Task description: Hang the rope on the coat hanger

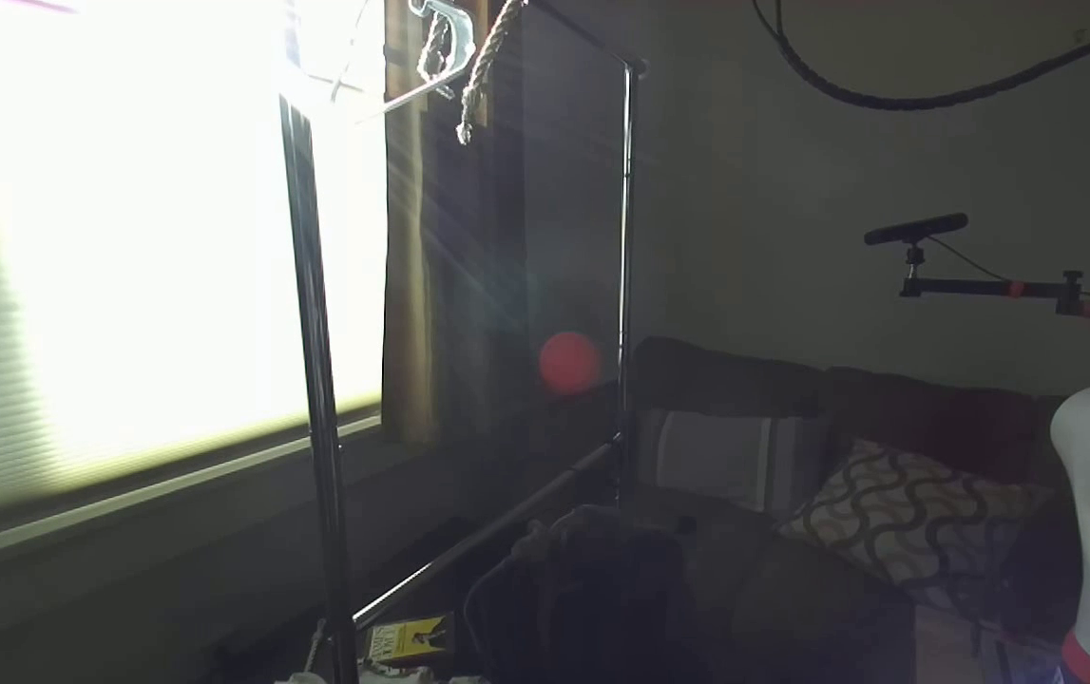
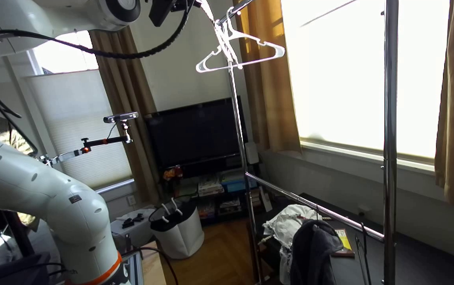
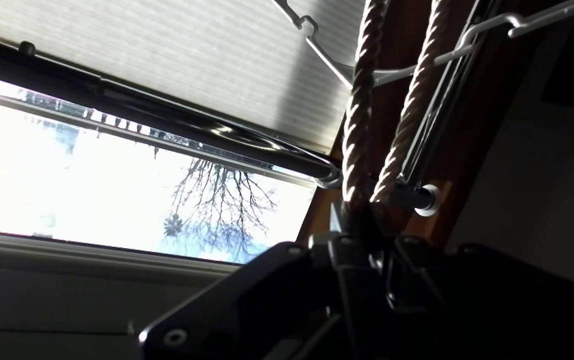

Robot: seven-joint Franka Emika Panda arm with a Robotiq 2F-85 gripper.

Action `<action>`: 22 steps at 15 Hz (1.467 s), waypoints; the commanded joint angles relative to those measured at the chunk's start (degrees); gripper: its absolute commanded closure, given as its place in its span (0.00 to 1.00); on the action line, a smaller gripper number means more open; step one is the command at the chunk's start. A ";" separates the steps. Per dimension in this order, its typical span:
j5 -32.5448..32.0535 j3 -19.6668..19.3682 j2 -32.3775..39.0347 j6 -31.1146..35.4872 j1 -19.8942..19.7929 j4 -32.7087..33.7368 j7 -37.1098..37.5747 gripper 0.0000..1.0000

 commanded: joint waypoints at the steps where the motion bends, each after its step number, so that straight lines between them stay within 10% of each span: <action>1: 3.08 -2.43 -1.06 2.87 5.24 -1.96 -0.82 0.97; 22: 15.25 -13.08 2.25 13.23 24.36 -4.09 -0.86 0.97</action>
